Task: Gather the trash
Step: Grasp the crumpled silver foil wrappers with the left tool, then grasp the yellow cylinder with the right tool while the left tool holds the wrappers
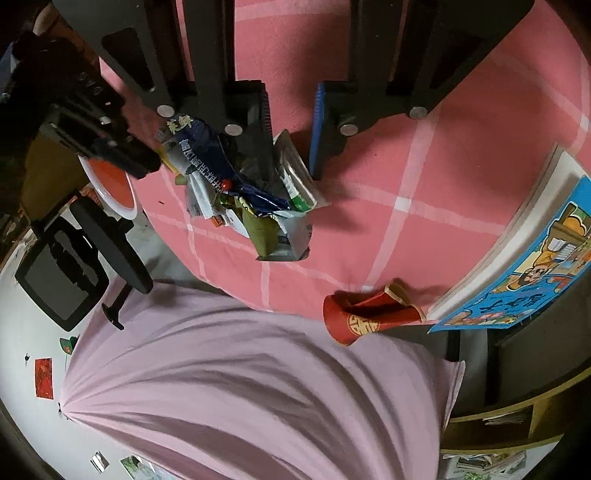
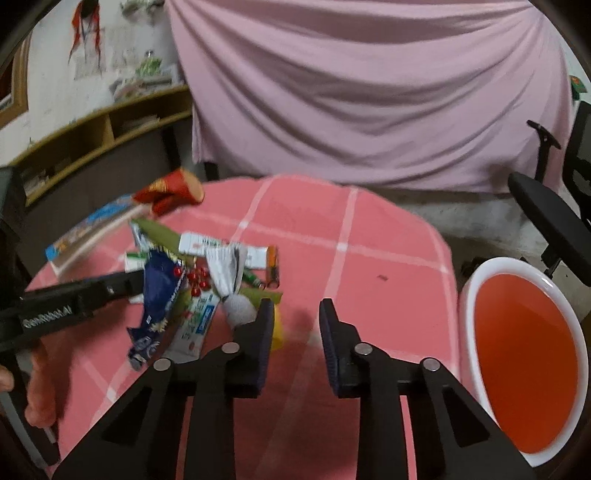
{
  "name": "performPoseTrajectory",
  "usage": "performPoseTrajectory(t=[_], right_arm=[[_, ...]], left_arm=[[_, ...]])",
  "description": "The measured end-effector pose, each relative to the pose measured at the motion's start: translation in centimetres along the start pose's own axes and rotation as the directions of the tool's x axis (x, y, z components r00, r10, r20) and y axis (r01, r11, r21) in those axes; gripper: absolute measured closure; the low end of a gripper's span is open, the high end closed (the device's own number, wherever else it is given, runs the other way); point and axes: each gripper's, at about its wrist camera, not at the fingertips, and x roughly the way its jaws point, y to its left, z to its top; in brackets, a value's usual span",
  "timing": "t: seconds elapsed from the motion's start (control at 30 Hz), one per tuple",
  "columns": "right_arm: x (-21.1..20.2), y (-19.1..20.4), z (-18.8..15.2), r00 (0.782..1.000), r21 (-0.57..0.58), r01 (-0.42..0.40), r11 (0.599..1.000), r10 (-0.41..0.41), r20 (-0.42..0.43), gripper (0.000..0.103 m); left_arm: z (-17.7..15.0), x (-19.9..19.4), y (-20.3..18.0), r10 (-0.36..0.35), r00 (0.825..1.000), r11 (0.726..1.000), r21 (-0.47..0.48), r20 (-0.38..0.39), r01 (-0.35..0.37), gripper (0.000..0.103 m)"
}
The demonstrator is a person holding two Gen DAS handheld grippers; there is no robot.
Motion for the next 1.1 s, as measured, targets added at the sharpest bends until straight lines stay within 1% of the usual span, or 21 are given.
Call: performPoseTrajectory(t=[0.07,0.1,0.2,0.3,0.53,0.63,0.7,0.8,0.87,0.97,1.0,1.1], right_arm=[[0.2,0.3,-0.1,1.000,-0.012,-0.021,1.000,0.021,-0.011,0.083],[0.1,0.4,-0.1,0.999,-0.017,-0.030,0.999,0.029,-0.012,0.083],[0.4,0.8,-0.4,0.999,-0.029,-0.035,0.999,0.034,-0.037,0.083],[0.9,0.7,-0.4,0.997,-0.022,-0.035,0.999,0.034,-0.064,0.086],[0.8,0.4,-0.5,0.997,-0.006,-0.054,0.999,0.053,-0.062,0.088],[0.4,0.5,-0.5,0.998,-0.008,-0.049,0.999,0.048,-0.043,0.088],[-0.1,0.5,-0.7,0.999,-0.004,-0.047,0.999,0.047,-0.024,0.088],[-0.8,0.5,-0.8,0.999,0.001,-0.049,0.999,0.049,0.002,0.088],[-1.3,0.5,-1.0,0.999,0.003,-0.050,0.999,0.050,0.018,0.088],[-2.1,0.6,-1.3,0.998,0.011,-0.052,0.999,0.052,0.034,0.088],[-2.2,0.6,-1.4,0.998,0.014,-0.054,0.998,0.053,0.036,0.088],[-2.9,0.5,-1.8,0.997,0.022,-0.053,0.998,0.052,0.057,0.088]], left_arm=[[-0.1,-0.4,0.0,0.007,1.000,1.000,-0.003,0.011,-0.007,0.090],[-0.3,-0.6,-0.1,0.011,1.000,1.000,-0.003,0.020,-0.011,0.092],[-0.6,-1.6,-0.4,0.019,0.999,1.000,0.013,0.050,-0.019,0.095],[-1.0,-2.6,-0.9,0.031,0.996,0.999,0.035,0.078,-0.034,0.097],[-1.9,-3.6,-1.3,0.062,0.994,0.996,0.059,0.091,-0.068,0.098],[-2.6,-4.4,-1.4,0.084,0.992,0.993,0.073,0.098,-0.092,0.098],[-3.3,-5.2,-1.8,0.105,0.987,0.988,0.100,0.119,-0.117,0.098],[-4.0,-5.8,-2.6,0.111,0.983,0.978,0.160,0.145,-0.134,0.098],[-4.5,-5.7,-3.1,0.096,0.986,0.975,0.189,0.134,-0.120,0.098],[-5.0,-5.1,-4.0,0.043,0.995,0.971,0.232,0.095,-0.064,0.098],[-5.3,-5.0,-4.3,0.043,0.995,0.966,0.250,0.088,-0.064,0.098],[-6.1,-4.8,-5.1,0.067,0.992,0.954,0.283,0.109,-0.096,0.099]])
